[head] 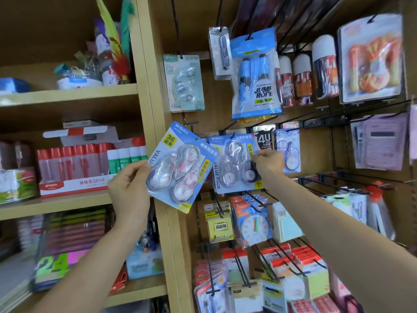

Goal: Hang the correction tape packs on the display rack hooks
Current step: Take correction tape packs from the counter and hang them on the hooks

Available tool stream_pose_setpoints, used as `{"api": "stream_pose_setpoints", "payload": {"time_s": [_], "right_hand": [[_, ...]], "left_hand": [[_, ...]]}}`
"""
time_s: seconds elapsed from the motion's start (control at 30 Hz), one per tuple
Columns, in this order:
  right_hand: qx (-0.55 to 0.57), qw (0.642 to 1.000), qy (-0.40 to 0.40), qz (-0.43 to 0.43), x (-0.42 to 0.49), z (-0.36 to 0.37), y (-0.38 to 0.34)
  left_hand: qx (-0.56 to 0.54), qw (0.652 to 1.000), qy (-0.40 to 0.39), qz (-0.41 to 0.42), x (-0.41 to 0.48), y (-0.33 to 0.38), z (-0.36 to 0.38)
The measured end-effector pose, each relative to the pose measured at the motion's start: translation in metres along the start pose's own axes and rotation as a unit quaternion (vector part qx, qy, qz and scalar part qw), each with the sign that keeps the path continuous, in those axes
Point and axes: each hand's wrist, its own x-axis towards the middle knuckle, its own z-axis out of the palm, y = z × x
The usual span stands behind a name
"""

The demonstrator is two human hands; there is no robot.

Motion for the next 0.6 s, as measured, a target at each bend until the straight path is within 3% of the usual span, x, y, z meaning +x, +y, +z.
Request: {"api": "stream_pose_setpoints", "payload": {"time_s": [0.17, 0.27, 0.33, 0.37, 0.47, 0.53, 0.6], "right_hand": [[-0.083, 0.995, 0.009, -0.06, -0.009, -0.012, 0.001], [-0.061, 0.99, 0.022, -0.127, -0.035, -0.019, 0.001], [0.019, 0.991, -0.04, -0.123, -0.061, -0.024, -0.005], [0.079, 0.987, -0.11, -0.089, -0.075, -0.025, -0.009], [0.187, 0.936, -0.298, -0.008, -0.106, -0.023, -0.013], [0.226, 0.924, -0.309, 0.006, -0.112, -0.017, -0.009], [0.255, 0.928, -0.271, 0.013, -0.109, -0.015, -0.007]], "left_hand": [[-0.008, 0.999, -0.005, -0.032, -0.006, -0.002, 0.007], [-0.023, 0.998, -0.01, -0.062, -0.01, -0.005, 0.013], [-0.036, 0.996, -0.011, -0.079, -0.014, -0.007, 0.018], [-0.042, 0.995, -0.014, -0.085, -0.016, -0.008, 0.02], [-0.055, 0.994, -0.032, -0.094, -0.025, -0.009, 0.032], [-0.054, 0.993, -0.05, -0.093, -0.031, -0.011, 0.039], [-0.02, 0.995, -0.078, -0.066, -0.033, -0.016, 0.042]]}}
